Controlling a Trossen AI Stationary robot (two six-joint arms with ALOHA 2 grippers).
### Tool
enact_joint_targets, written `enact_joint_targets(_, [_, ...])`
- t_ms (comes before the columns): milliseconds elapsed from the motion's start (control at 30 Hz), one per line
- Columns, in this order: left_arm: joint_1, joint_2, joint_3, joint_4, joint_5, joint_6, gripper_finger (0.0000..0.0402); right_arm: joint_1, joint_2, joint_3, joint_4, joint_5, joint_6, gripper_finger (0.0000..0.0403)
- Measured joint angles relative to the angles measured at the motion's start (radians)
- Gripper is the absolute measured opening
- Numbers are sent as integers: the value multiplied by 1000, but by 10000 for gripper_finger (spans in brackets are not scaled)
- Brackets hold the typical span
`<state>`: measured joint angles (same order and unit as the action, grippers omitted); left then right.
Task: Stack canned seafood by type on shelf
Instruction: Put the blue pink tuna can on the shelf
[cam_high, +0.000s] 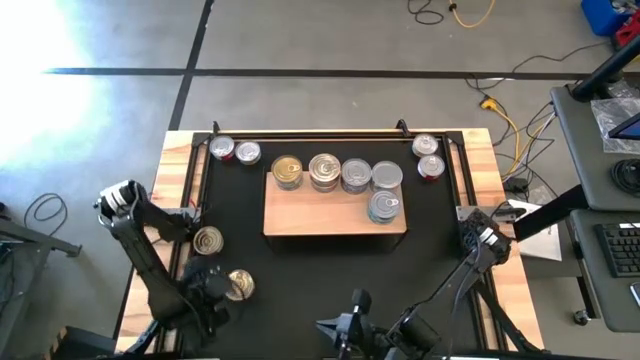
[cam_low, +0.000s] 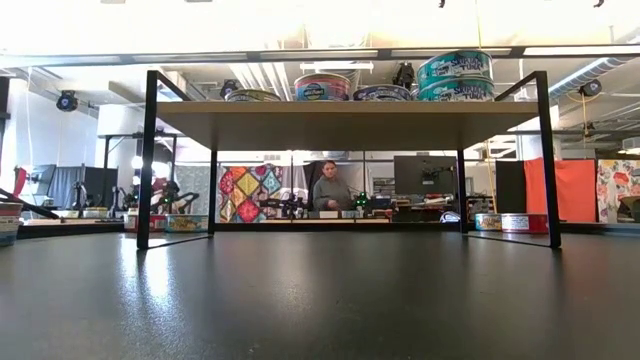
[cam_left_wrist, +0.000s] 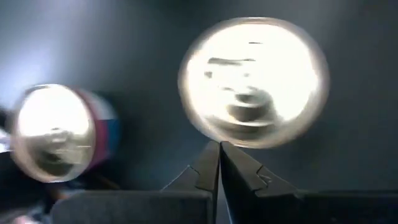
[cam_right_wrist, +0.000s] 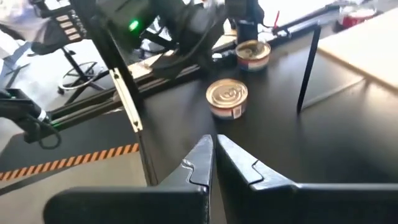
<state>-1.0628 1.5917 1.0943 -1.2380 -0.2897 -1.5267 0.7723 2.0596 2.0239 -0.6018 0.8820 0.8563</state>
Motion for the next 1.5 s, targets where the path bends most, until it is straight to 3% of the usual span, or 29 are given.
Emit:
enact_joint_targets(167, [41, -75, -150, 52, 36, 29, 0, 6, 35, 3, 9, -26, 58, 12])
enact_joint_targets(300, [49, -52, -189, 277, 58, 95, 0, 9, 59, 3, 7, -25, 54, 12])
enact_joint_targets(400, [45, -2, -136, 469, -27, 173, 0, 5, 71, 4, 9, -22, 61, 12])
enact_joint_targets(533, [40, 68, 44, 583, -184, 407, 0, -10, 87, 6, 10, -23, 61, 12])
enact_joint_targets(633, [37, 118, 184, 521, -233, 579, 0, -24, 90, 6, 11, -26, 61, 12])
enact_joint_targets(767, [36, 140, 266, 253, -267, 567, 0, -44, 90, 6, 13, -48, 63, 12])
enact_joint_targets(900, [31, 140, 225, -27, -307, 432, 0, -63, 90, 4, 15, -81, 135, 12])
enact_joint_targets(1033, [38, 139, 123, -28, -257, 428, 8, -75, 100, 3, 17, -81, 223, 12])
enact_joint_targets(1167, [54, 130, 56, 49, -159, 497, 52, -74, 105, 3, 18, -68, 226, 12])
enact_joint_targets(1333, [88, 97, -13, 62, -77, 516, 152, -55, 105, 14, 11, -27, 213, 13])
enact_joint_targets(1500, [115, 65, -105, 64, 66, 508, 263, -67, 102, 17, 9, -149, 244, 13])
